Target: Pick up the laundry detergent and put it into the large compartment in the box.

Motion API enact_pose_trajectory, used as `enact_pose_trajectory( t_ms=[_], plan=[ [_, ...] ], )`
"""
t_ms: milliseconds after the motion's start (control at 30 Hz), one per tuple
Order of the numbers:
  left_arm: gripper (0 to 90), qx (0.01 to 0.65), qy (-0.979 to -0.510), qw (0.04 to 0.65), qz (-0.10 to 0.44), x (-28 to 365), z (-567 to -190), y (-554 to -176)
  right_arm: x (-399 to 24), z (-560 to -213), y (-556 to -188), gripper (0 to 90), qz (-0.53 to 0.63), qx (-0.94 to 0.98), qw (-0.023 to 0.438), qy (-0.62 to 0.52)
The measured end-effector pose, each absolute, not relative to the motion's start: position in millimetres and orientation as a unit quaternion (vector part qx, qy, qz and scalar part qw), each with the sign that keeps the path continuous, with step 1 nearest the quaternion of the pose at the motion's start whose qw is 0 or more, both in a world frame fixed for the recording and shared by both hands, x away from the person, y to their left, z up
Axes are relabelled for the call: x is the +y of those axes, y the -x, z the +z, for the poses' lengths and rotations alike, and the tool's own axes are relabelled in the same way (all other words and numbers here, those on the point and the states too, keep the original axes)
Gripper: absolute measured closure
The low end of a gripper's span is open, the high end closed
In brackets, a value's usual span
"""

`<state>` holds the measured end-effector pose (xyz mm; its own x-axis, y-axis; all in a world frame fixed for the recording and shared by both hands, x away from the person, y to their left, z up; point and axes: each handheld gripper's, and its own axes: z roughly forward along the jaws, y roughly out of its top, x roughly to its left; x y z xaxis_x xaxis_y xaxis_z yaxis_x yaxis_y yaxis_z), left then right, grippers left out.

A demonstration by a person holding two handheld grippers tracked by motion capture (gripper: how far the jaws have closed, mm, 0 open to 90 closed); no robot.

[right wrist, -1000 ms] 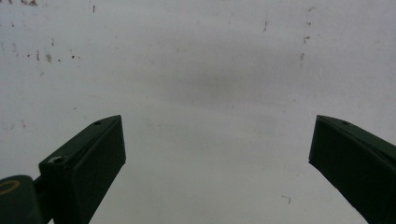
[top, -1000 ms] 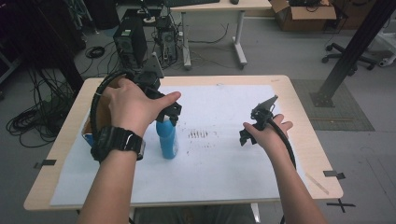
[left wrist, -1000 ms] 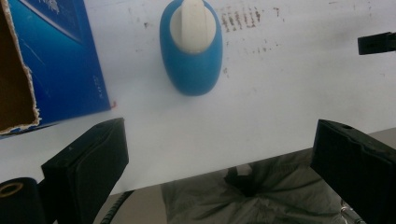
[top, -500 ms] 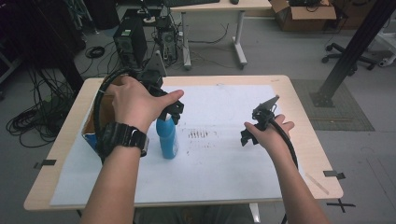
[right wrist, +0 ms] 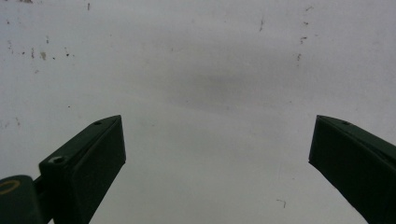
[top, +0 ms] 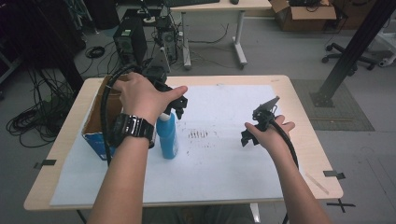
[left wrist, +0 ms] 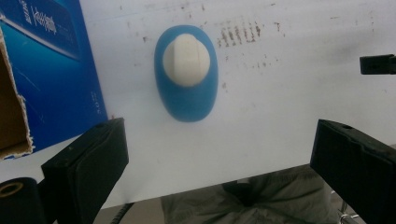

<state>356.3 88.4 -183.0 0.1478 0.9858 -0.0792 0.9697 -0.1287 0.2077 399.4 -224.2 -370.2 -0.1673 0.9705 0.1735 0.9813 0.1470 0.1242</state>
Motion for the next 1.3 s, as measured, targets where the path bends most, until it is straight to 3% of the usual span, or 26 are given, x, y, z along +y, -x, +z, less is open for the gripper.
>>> enact_pose_trajectory(
  t_ms=[1300],
  plan=[
    [4.6,0.672,-0.734,0.087,0.051,84.9,-216.7,-400.4,-219.3,-376.0,-408.2,3.8,-0.111,-0.765,0.027,0.634]
  ],
)
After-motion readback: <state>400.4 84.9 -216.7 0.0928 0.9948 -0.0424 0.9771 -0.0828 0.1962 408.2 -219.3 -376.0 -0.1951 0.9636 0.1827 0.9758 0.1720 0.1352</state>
